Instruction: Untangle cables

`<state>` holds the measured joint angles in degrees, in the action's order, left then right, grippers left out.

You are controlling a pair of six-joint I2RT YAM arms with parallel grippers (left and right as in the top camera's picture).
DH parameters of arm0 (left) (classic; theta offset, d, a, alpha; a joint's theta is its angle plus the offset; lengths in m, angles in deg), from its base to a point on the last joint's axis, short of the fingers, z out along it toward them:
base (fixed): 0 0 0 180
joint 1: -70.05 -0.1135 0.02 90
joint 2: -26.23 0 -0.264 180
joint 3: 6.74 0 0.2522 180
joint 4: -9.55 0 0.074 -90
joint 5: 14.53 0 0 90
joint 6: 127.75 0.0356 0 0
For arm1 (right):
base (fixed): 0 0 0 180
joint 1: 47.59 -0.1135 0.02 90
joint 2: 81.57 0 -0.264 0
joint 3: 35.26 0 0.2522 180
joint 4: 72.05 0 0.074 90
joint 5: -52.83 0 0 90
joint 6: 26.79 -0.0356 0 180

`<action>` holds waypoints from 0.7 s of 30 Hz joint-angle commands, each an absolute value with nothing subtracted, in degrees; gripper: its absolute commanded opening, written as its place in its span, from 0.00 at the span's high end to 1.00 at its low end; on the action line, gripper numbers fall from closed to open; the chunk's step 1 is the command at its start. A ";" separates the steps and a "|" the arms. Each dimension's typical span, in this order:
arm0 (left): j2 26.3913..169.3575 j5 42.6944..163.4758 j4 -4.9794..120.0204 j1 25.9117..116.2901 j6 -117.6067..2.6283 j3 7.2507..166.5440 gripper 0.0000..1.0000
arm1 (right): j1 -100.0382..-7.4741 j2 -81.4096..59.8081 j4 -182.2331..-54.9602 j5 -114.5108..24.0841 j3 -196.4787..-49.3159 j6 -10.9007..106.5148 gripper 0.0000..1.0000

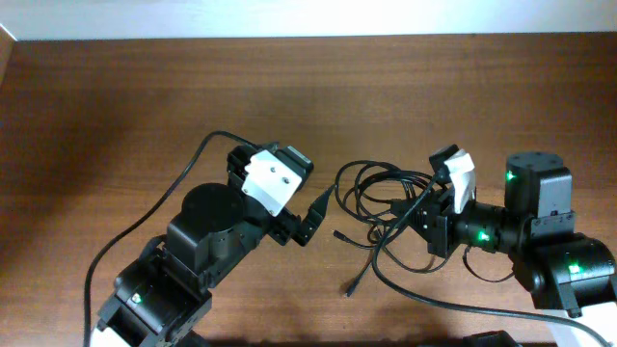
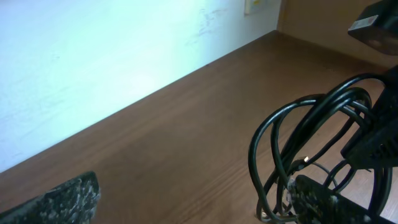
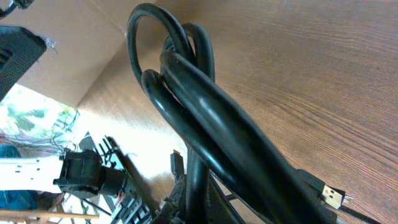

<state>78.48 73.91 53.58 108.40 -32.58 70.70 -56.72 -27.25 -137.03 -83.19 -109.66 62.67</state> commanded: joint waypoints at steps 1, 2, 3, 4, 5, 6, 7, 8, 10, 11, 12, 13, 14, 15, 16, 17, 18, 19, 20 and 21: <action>79.37 77.53 53.62 108.53 -31.62 71.64 0.01 | -56.56 -27.58 -138.48 -87.50 -110.56 71.15 0.96; 80.01 80.51 53.62 108.53 -31.62 71.64 0.01 | -56.56 -27.58 -139.26 -88.50 -110.56 74.45 0.96; 80.53 83.00 53.62 108.53 -31.60 71.64 0.01 | -56.56 -27.58 -140.16 -89.35 -110.56 77.88 0.96; 81.27 85.95 53.62 108.53 -30.99 71.64 0.01 | -56.56 -27.58 -141.23 -89.70 -110.56 81.42 0.96; 82.15 91.81 53.64 108.53 -27.56 71.64 0.01 | -56.56 -27.58 -142.76 -89.72 -110.56 85.77 0.96; 82.65 95.92 53.64 108.53 -25.15 71.64 0.01 | -56.56 -27.58 -143.35 -89.68 -110.56 87.41 0.96; 83.20 100.72 53.68 108.53 -22.27 71.64 0.01 | -56.56 -27.58 -143.87 -89.70 -110.56 89.84 0.96; 83.61 104.96 53.88 108.53 -19.29 71.64 0.01 | -56.56 -27.58 -144.14 -89.70 -110.56 91.87 0.96; 83.77 108.24 53.95 108.51 -17.28 71.64 0.06 | -56.56 -27.58 -144.16 -89.72 -110.56 93.03 0.96; 83.77 109.40 53.97 108.53 -16.56 71.64 0.09 | -56.56 -27.58 -144.11 -89.72 -110.56 93.05 0.96; 83.77 109.36 54.06 108.51 -16.58 71.64 0.13 | -56.56 -27.58 -144.14 -89.83 -110.56 93.12 0.96; 83.77 109.38 54.06 108.53 -16.58 71.64 0.14 | -56.56 -27.58 -144.22 -91.06 -110.56 94.49 0.96; 83.77 109.38 54.06 108.53 -16.58 71.64 0.16 | -56.56 -27.58 -144.53 -93.44 -110.56 96.77 0.96; 83.77 109.40 54.06 108.53 -16.58 71.64 0.23 | -56.56 -27.58 -144.84 -94.95 -110.56 98.52 0.96; 83.77 109.62 54.06 108.53 -16.61 71.64 0.36 | -56.56 -27.58 -145.23 -95.50 -110.56 99.48 0.96; 83.77 110.82 54.03 108.53 -16.61 71.64 0.41 | -56.56 -27.58 -145.23 -95.50 -110.56 99.48 0.96; 83.83 111.78 54.03 108.53 -16.61 71.64 0.40 | -56.56 -27.58 -145.23 -95.52 -110.56 99.48 0.96; 83.88 111.96 54.08 108.53 -16.61 71.64 0.34 | -56.56 -27.58 -145.23 -95.82 -110.56 99.65 0.96; 83.88 111.98 54.08 108.53 -16.61 71.64 0.35 | -56.56 -27.58 -145.64 -98.14 -110.56 102.14 0.96; 83.88 112.00 54.10 108.53 -16.63 71.64 0.39 | -56.56 -27.58 -145.60 -98.47 -110.56 102.47 0.96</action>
